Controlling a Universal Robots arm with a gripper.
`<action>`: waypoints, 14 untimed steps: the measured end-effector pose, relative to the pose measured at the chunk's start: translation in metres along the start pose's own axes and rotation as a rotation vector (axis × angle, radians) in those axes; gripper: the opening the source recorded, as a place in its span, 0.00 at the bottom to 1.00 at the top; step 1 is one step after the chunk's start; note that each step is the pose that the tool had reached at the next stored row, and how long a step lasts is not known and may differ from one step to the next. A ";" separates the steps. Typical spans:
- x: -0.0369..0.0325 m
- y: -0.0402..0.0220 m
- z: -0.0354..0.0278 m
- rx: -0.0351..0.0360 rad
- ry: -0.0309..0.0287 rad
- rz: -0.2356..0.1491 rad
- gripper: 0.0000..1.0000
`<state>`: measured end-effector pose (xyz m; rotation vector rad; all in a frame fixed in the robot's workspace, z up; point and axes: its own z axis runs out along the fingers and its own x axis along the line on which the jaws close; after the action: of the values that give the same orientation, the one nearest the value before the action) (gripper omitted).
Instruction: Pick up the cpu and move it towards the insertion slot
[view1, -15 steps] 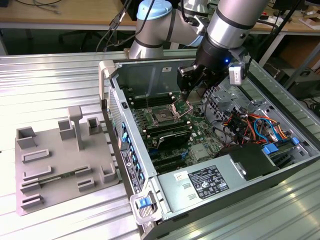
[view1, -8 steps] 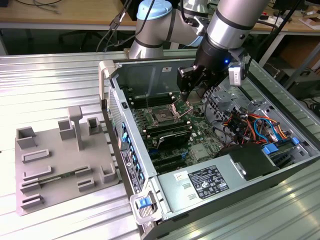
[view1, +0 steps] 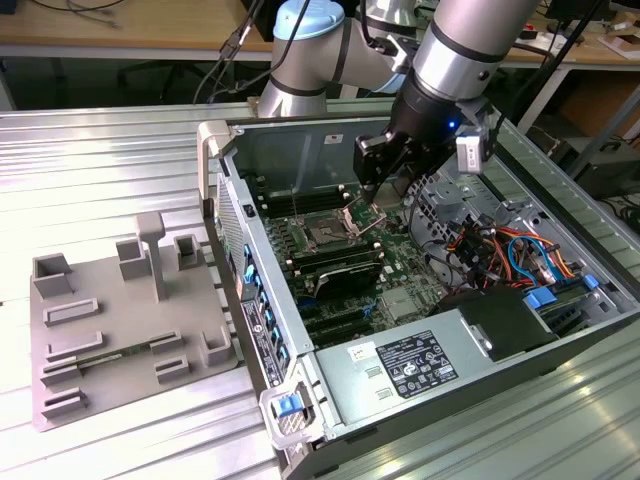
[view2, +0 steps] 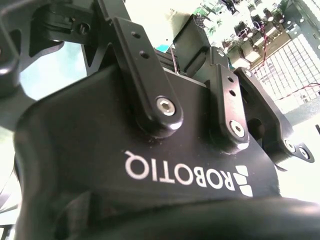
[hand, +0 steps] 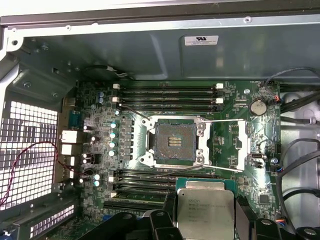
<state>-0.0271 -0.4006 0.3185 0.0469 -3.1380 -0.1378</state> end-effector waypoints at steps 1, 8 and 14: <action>0.0000 0.0000 0.0002 0.0000 0.0000 0.000 0.55; -0.0001 -0.0002 0.0016 0.0000 0.0000 0.000 0.55; -0.0001 -0.0003 0.0028 0.0000 0.0000 0.000 0.55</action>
<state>-0.0270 -0.4006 0.3157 0.0469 -3.1380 -0.1379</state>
